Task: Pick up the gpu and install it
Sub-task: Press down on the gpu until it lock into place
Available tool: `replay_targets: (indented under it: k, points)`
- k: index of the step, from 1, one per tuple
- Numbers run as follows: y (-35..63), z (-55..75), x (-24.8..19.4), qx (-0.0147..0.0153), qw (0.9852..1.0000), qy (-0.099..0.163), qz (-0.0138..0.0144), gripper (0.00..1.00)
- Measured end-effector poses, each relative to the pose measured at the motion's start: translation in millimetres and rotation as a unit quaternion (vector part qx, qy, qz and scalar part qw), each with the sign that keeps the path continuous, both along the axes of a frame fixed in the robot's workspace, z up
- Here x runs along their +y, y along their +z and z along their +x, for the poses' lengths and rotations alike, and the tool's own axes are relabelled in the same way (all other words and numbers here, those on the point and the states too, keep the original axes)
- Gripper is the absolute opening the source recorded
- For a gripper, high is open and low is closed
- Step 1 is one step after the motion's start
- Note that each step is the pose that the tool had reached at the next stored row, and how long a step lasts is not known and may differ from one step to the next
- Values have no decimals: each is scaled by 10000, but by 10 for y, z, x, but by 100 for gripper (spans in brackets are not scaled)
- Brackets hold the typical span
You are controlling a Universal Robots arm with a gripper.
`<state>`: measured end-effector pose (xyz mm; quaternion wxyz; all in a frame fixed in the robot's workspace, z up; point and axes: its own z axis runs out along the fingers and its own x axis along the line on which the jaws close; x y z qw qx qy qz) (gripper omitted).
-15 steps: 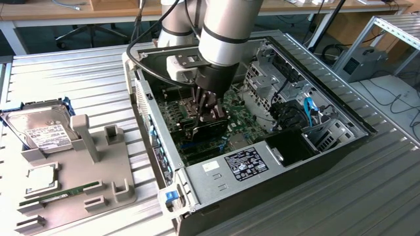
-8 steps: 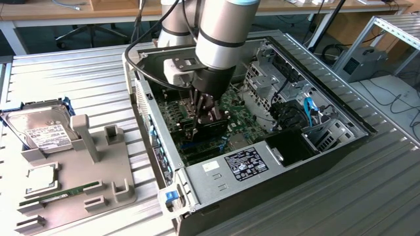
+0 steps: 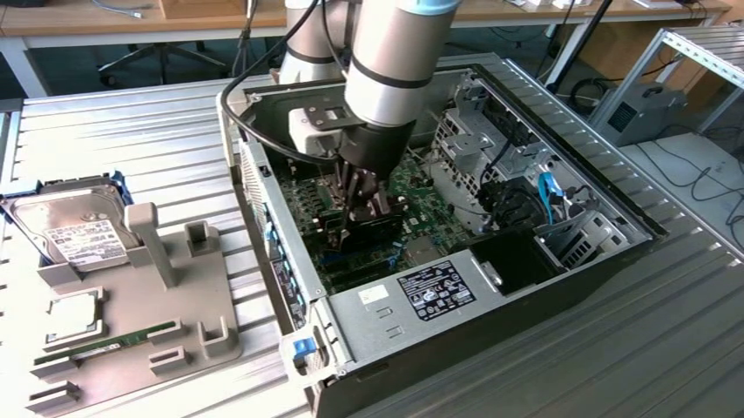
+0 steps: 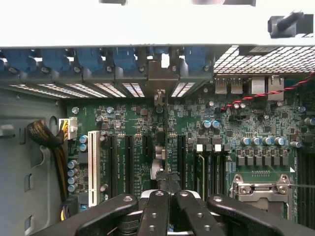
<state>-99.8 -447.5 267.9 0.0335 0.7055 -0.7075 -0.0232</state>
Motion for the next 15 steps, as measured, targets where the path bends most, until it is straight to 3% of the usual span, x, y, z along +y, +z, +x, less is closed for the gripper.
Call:
replay_targets:
  k: [3, 9, 15]
  points:
    - [9, -2, 1, -11, 10000, 0, 4, 11]
    - [139, 39, 1, -12, 10000, -2, 2, 11]
    - [157, 296, 1, -3, 10000, -2, 2, 11]
